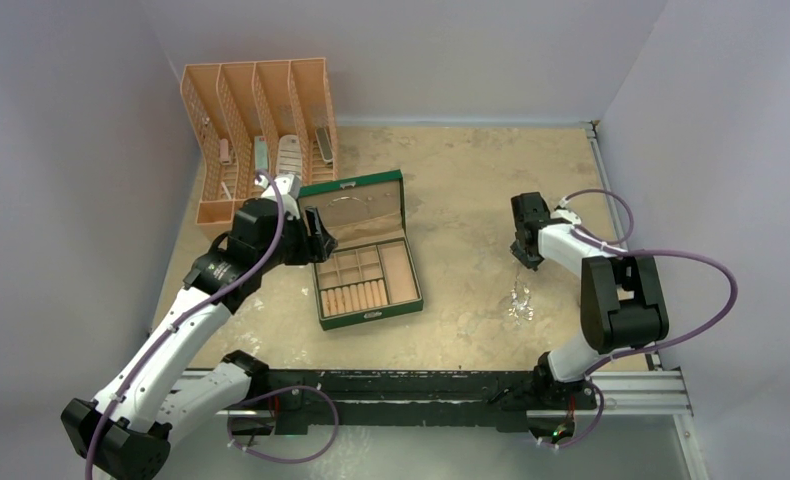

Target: Organize the mixed jewelry

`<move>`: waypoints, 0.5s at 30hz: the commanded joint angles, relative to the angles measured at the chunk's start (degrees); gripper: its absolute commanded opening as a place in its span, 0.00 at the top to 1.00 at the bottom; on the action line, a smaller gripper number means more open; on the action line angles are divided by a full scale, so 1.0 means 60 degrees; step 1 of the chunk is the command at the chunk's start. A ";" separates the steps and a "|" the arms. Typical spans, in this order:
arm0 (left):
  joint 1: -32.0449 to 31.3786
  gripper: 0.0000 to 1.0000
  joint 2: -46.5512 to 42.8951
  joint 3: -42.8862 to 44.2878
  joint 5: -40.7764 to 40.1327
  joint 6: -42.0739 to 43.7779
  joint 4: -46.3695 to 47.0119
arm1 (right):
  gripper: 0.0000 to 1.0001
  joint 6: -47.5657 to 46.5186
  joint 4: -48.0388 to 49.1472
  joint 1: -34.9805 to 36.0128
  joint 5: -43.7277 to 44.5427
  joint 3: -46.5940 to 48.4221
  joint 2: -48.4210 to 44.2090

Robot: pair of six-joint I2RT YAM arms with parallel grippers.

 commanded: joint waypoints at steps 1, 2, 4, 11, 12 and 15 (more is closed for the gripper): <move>0.0034 0.40 -0.0019 -0.0017 0.0105 0.0213 0.0420 | 0.92 0.0100 -0.0243 -0.0100 0.0178 0.0026 0.0221; 0.0034 0.40 -0.0016 -0.0020 0.0124 0.0209 0.0424 | 0.95 0.0077 -0.0207 -0.0117 0.0132 0.0014 0.0234; 0.0034 0.40 -0.0015 -0.0020 0.0155 0.0186 0.0426 | 1.00 -0.0028 -0.0101 -0.0160 0.0037 -0.0023 0.0265; 0.0034 0.40 0.0048 0.0065 0.0324 0.0169 0.0519 | 1.00 -0.0705 0.0178 -0.0164 0.0106 0.0000 -0.0334; 0.0034 0.40 0.0064 0.0084 0.0356 0.0162 0.0555 | 1.00 -0.0831 0.0208 -0.0167 0.0147 0.0011 -0.0526; 0.0034 0.40 0.0161 0.0095 0.0505 0.0109 0.0688 | 1.00 -0.1149 0.0174 -0.0163 0.0386 0.0101 -0.1037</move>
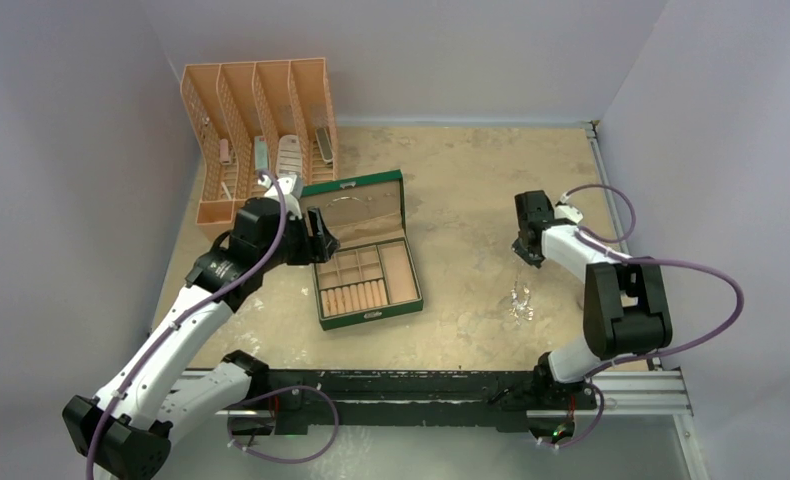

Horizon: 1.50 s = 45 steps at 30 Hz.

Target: Organize the mixed jewelry

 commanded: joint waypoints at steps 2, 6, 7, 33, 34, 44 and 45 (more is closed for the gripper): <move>0.0034 0.40 0.0161 0.0124 0.0440 0.0033 0.0777 | 1.00 -0.0727 -0.0011 -0.0056 0.0440 0.0173 -0.1086; 0.0034 0.40 0.0390 0.0146 0.0846 -0.0108 0.1007 | 1.00 -0.0930 -0.0155 -0.0058 0.0428 0.0220 -0.1425; 0.0034 0.40 0.0458 0.0147 0.0940 -0.0129 0.1071 | 1.00 -0.0999 -0.0157 -0.0058 0.0426 0.0226 -0.1500; 0.0034 0.45 0.1785 0.0327 0.3960 0.0588 0.3650 | 0.83 -0.2099 -0.0388 -0.0037 -0.1119 0.0360 -0.2364; 0.0034 0.45 0.1804 0.0307 0.3959 0.0566 0.3617 | 0.78 -0.2018 -0.0336 -0.0035 -0.1161 0.0295 -0.2218; 0.0034 0.45 0.1798 0.0117 0.3945 0.0534 0.3472 | 0.73 -0.1507 -0.0165 -0.0029 -0.0929 0.0319 -0.0352; 0.0034 0.45 0.1795 0.0090 0.3931 0.0532 0.3476 | 0.73 -0.1465 -0.0213 -0.0040 -0.0934 0.0305 -0.0194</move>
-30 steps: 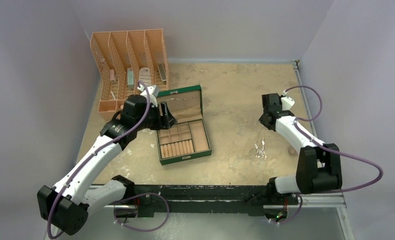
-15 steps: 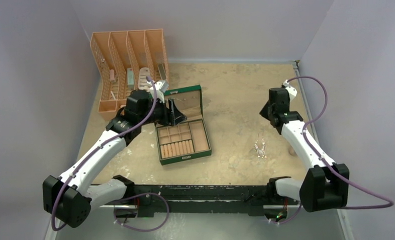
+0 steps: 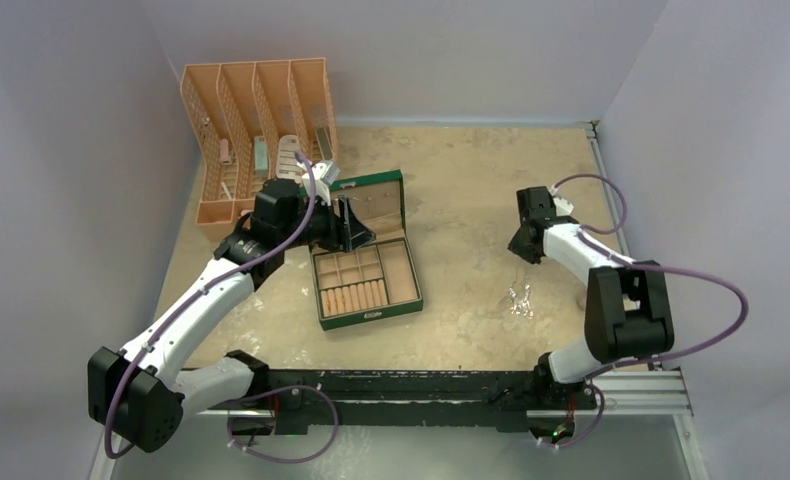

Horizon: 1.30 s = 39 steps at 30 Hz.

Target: Organize the mixed jewelry

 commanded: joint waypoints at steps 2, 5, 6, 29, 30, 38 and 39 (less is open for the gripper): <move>0.0034 0.45 -0.0069 0.0063 0.0131 0.0131 0.0340 | 0.73 0.0499 -0.0391 -0.0010 0.0323 0.0068 0.0653; 0.0035 0.45 -0.0067 0.0035 0.0083 0.0149 0.0343 | 0.74 0.0492 -0.0327 -0.0013 0.0030 -0.0043 0.0801; 0.0034 0.45 -0.0064 0.0022 0.0076 0.0150 0.0349 | 0.74 0.0481 -0.0275 -0.0014 -0.0088 -0.0079 0.0867; -0.0040 0.54 0.0700 0.0094 0.0616 -0.0214 0.0703 | 1.00 0.0258 0.0616 0.0010 -0.1637 -0.0907 -0.0764; -0.0091 0.54 0.0786 0.0113 0.0648 -0.0284 0.0794 | 1.00 0.0298 0.0599 0.0005 -0.1688 -0.0938 -0.0881; -0.1017 0.54 0.1614 0.0477 0.0363 -0.0799 0.1768 | 1.00 0.0411 0.0647 0.0003 -0.1747 -0.1076 -0.1508; -0.1170 0.54 0.1759 0.0553 0.0269 -0.0825 0.1889 | 1.00 0.0431 0.0718 -0.0005 -0.1793 -0.1082 -0.1549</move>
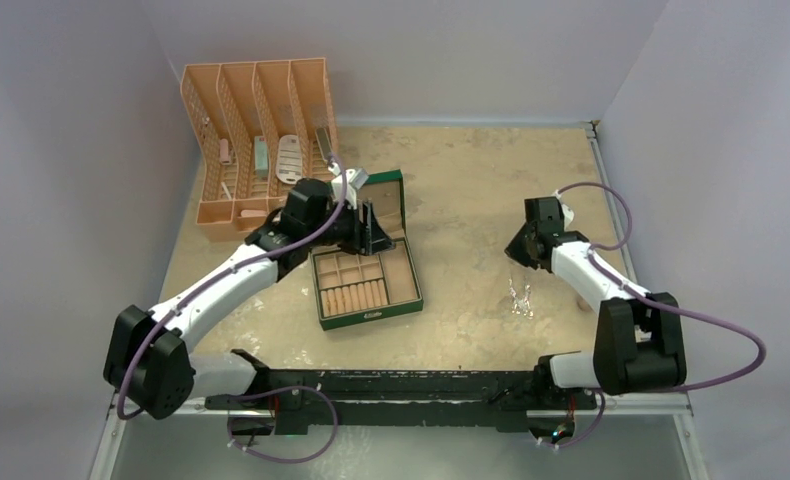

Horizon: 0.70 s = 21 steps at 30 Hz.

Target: Organize the mixed jewelry

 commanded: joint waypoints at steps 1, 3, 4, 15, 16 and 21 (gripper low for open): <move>-0.0673 0.54 0.0556 0.0630 -0.0177 -0.0334 0.1238 | 1.00 0.0149 0.0197 0.0014 -0.0264 -0.0081 -0.0302; -0.1001 0.54 0.0892 0.0815 -0.0324 -0.0447 0.1476 | 1.00 0.0206 0.0362 0.0015 -0.0453 -0.0111 -0.0440; -0.1230 0.53 0.1084 0.0880 -0.0419 -0.0544 0.1955 | 1.00 0.0251 0.0433 0.0019 -0.0547 -0.0135 -0.0512; -0.3204 0.53 0.4175 0.1107 -0.3107 -0.1000 0.6017 | 1.00 0.1363 0.0694 0.0019 -0.1189 -0.0475 -0.1527; -0.3326 0.52 0.4405 0.1164 -0.3226 -0.0956 0.6302 | 1.00 0.1434 0.0720 0.0019 -0.1190 -0.0500 -0.1578; -0.3877 0.51 0.5607 0.1931 -0.3672 -0.0962 0.6748 | 1.00 0.1685 0.0882 0.0010 -0.1302 -0.0536 -0.1608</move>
